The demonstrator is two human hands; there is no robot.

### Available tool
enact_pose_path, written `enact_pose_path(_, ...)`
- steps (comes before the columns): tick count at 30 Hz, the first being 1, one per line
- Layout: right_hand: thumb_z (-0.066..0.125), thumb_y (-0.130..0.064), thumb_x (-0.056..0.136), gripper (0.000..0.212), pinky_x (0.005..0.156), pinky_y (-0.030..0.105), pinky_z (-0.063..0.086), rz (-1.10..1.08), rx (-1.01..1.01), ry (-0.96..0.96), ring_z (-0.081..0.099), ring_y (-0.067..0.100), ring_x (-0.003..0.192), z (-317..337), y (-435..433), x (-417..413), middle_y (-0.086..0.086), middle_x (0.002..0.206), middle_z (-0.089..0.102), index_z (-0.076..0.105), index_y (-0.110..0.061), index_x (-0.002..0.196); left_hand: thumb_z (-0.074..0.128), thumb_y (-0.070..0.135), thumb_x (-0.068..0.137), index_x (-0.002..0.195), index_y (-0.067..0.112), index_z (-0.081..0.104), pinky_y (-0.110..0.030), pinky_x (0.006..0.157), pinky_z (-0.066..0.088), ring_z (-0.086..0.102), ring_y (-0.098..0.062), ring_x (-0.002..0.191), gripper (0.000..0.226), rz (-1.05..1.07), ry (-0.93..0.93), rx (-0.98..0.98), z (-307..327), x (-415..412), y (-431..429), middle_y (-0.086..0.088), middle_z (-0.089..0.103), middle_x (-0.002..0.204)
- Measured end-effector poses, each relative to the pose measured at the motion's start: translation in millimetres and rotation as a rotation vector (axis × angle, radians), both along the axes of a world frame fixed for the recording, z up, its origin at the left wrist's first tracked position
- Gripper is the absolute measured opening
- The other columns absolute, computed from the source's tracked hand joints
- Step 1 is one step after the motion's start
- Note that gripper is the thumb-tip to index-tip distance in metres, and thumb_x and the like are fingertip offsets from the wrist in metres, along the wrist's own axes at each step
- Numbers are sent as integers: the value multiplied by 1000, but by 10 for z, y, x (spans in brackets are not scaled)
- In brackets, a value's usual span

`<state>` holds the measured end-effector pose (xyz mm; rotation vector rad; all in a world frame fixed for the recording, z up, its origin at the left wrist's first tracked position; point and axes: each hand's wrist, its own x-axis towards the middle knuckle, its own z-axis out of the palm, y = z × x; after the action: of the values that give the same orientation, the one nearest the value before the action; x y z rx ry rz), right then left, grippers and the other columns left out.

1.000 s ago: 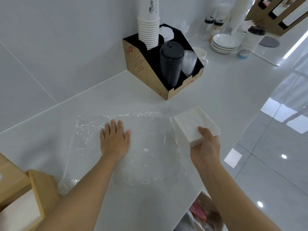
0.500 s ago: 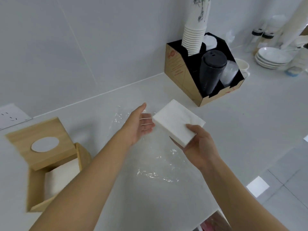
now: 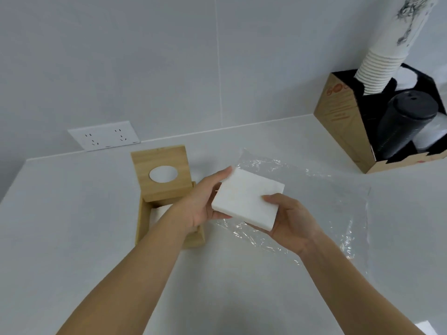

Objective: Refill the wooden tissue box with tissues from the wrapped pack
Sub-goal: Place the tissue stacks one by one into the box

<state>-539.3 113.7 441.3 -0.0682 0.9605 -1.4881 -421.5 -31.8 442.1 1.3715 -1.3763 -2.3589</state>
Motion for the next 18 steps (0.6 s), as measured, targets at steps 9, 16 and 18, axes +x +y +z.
enact_pose_path(9,52,-7,77,33,69,35,58,88,-78,7,70,27,87,170,-401,411,11,100,71,61,-8,110,67,22,83,111,7,65,-37,85,51,64,-23,92,32,93,-16,-187,320,523,-141,-9,69,104)
enact_pose_path(16,54,-8,85,26,70,32,54,84,8,166,66,25,88,218,-651,671,10,101,67,62,-5,110,65,20,84,109,10,65,-31,76,52,66,-20,92,26,174,-8,-197,408,951,-369,-5,72,102)
enact_pose_path(18,55,-6,86,15,61,29,54,66,54,255,66,21,74,216,-703,741,8,88,67,64,-6,98,64,19,85,110,10,65,-36,85,51,65,-23,95,26,185,-12,-193,404,1059,-419,-7,71,105)
